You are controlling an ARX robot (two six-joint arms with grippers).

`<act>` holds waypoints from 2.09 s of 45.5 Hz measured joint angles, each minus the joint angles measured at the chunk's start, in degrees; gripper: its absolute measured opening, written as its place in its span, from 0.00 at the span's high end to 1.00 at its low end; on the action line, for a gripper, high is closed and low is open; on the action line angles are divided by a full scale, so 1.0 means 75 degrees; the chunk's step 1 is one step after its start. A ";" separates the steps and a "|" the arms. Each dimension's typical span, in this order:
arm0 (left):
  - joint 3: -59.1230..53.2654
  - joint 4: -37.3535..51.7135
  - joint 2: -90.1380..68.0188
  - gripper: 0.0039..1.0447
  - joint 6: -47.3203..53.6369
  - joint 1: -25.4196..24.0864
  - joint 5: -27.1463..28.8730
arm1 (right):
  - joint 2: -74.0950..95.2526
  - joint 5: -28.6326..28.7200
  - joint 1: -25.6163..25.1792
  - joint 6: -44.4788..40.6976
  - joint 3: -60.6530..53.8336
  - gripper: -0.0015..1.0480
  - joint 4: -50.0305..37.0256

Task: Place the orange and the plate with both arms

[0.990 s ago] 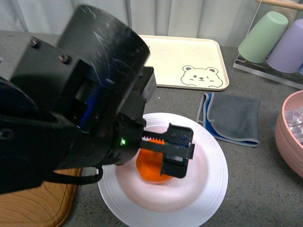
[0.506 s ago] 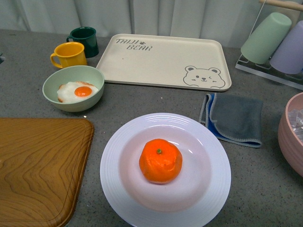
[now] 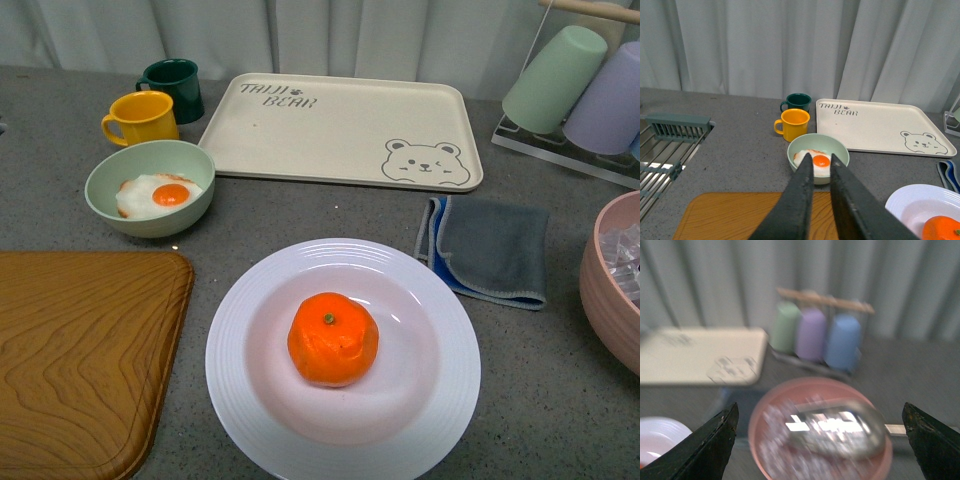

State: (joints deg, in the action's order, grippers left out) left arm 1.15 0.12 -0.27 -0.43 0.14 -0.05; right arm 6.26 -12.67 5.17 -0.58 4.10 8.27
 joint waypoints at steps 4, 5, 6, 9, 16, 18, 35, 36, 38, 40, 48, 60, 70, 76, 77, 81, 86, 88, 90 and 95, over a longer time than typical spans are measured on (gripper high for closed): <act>0.0000 0.0000 0.0006 0.72 0.0000 0.0003 0.0006 | 0.1507 -0.0688 0.0845 0.0286 0.0358 0.09 -0.0213; 0.0000 0.0000 0.0006 0.67 0.0000 0.0003 0.0003 | 0.2098 -0.0562 0.1131 0.0525 0.0484 0.09 -0.0516; 0.0000 0.0000 0.0006 0.62 0.0000 0.0000 0.0006 | 0.2486 -0.0434 0.1303 0.0676 0.0568 0.09 -0.0734; 0.0000 0.0000 0.0006 0.48 0.0000 0.0003 0.0006 | 0.4039 0.0268 0.1886 0.1390 0.0918 0.09 -0.1609; 0.0000 0.0000 0.0006 0.24 -0.0003 0.0000 0.0006 | 0.6595 0.1513 0.2267 0.2734 0.1422 0.09 -0.2503; 0.0000 0.0000 0.0006 0.19 0.0000 0.0003 0.0006 | 0.7271 0.1865 0.2206 0.3080 0.1501 0.09 -0.2600; 0.0000 0.0000 0.0006 0.06 0.0017 0.0000 0.0006 | 1.1383 0.4392 0.0889 0.4634 0.1961 0.09 -0.3520; 0.0000 0.0000 0.0006 0.06 0.0017 0.0003 0.0006 | 1.1578 0.4517 0.0845 0.4721 0.2008 0.09 -0.3678; 0.0000 0.0000 0.0006 0.06 0.0017 0.0003 0.0006 | 1.2045 0.4835 0.0769 0.4878 0.2145 0.09 -0.4051; 0.0000 0.0000 0.0006 0.06 0.0017 0.0003 0.0006 | 1.2464 0.5077 0.0761 0.5053 0.2305 0.09 -0.4339; 0.0000 0.0000 0.0006 0.06 0.0017 0.0003 0.0006 | 1.3493 0.5511 0.0982 0.5485 0.2865 0.09 -0.4945; 0.0000 0.0000 0.0006 0.06 0.0017 0.0003 0.0006 | 1.4810 0.5464 0.1428 0.6091 0.4039 0.30 -0.4954; 0.0000 0.0000 0.0006 0.06 0.0020 0.0000 0.0006 | 1.5154 0.5193 0.1626 0.6283 0.4523 0.71 -0.4470; 0.0000 -0.0003 0.0006 0.06 0.0020 0.0003 0.0006 | 1.5064 0.5543 0.1635 0.6164 0.4473 0.89 -0.4908; 0.0000 -0.0003 0.0006 0.06 0.0020 0.0003 0.0003 | 1.5017 0.5630 0.1632 0.6167 0.4456 0.91 -0.5030; 0.0000 -0.0003 0.0006 0.06 0.0020 0.0003 0.0006 | 1.4874 0.5671 0.1571 0.6172 0.4328 0.96 -0.5555; 0.0000 -0.0003 0.0006 0.06 0.0020 0.0000 0.0009 | 1.4857 0.5665 0.1384 0.6202 0.4205 0.96 -0.6041; 0.0000 -0.0003 0.0006 0.06 0.0020 0.0003 0.0009 | 1.4822 0.5700 0.1256 0.6254 0.4199 0.96 -0.6292; 0.0000 -0.0003 0.0006 0.06 0.0020 0.0003 0.0009 | 1.4761 0.5764 0.1142 0.6298 0.4226 0.96 -0.6417; 0.0000 -0.0003 0.0006 0.06 0.0020 0.0003 0.0006 | 1.4746 0.5878 0.0839 0.6522 0.4800 0.96 -0.6493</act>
State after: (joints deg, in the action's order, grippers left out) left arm 1.15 0.10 -0.23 -0.27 0.16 -0.01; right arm 116.86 31.42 11.46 48.34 40.10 -40.42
